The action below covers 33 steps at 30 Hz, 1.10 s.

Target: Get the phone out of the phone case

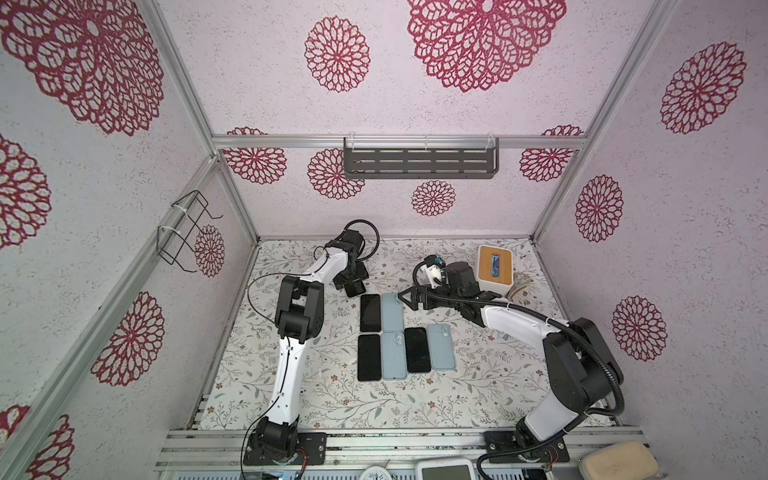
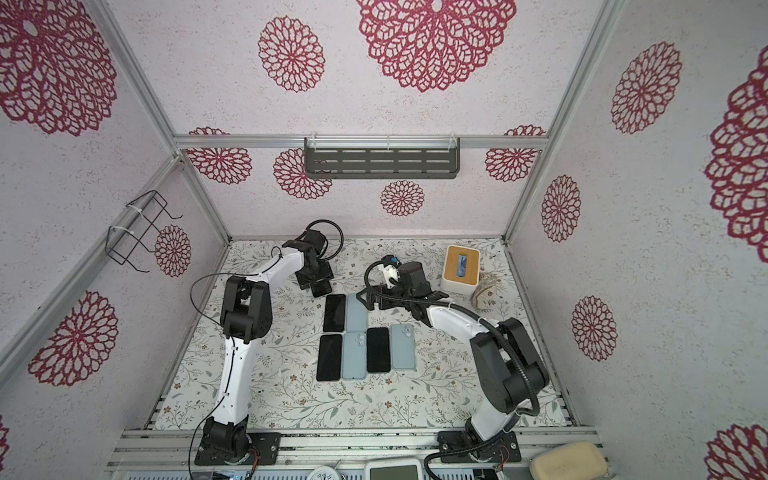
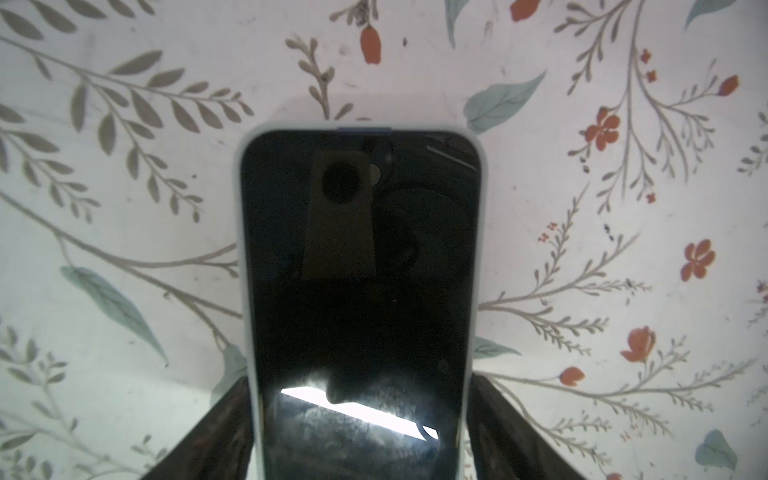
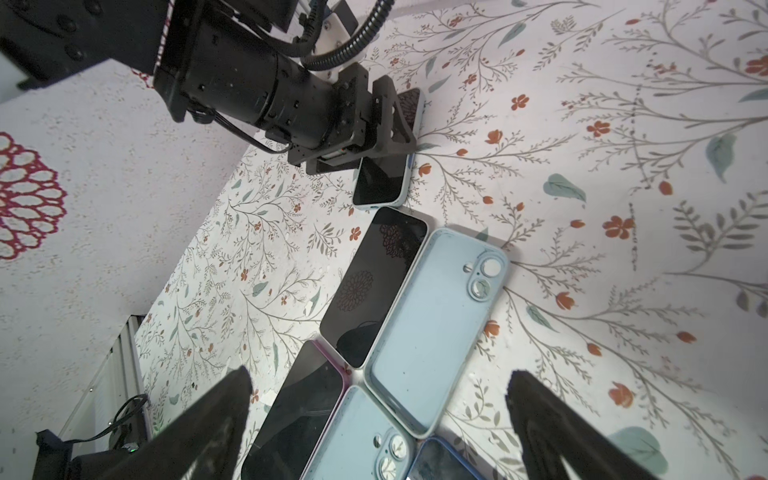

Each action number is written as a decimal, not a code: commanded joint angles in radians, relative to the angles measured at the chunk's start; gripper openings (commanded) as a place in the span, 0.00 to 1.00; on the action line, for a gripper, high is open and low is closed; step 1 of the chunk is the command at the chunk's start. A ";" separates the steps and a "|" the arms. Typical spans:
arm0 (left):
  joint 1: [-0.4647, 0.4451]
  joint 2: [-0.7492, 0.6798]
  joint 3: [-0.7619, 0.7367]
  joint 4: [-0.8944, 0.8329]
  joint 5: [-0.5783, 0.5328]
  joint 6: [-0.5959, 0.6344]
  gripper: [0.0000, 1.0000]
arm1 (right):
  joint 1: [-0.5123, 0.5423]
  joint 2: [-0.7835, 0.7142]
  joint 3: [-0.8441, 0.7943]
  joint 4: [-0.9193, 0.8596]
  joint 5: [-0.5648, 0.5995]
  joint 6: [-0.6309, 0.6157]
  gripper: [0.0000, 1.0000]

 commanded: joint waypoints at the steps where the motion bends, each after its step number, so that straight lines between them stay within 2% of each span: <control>1: 0.009 -0.063 -0.058 0.072 0.096 0.002 0.71 | -0.004 0.042 0.061 0.057 -0.081 0.049 0.99; 10: 0.056 -0.170 -0.196 0.204 0.229 -0.014 0.67 | -0.004 0.178 0.168 0.129 -0.128 0.153 0.97; 21: 0.087 -0.284 -0.290 0.262 0.292 0.003 0.65 | 0.002 0.352 0.300 0.225 -0.174 0.272 0.84; 33: 0.084 -0.363 -0.388 0.326 0.348 -0.012 0.62 | 0.048 0.474 0.407 0.245 -0.179 0.329 0.73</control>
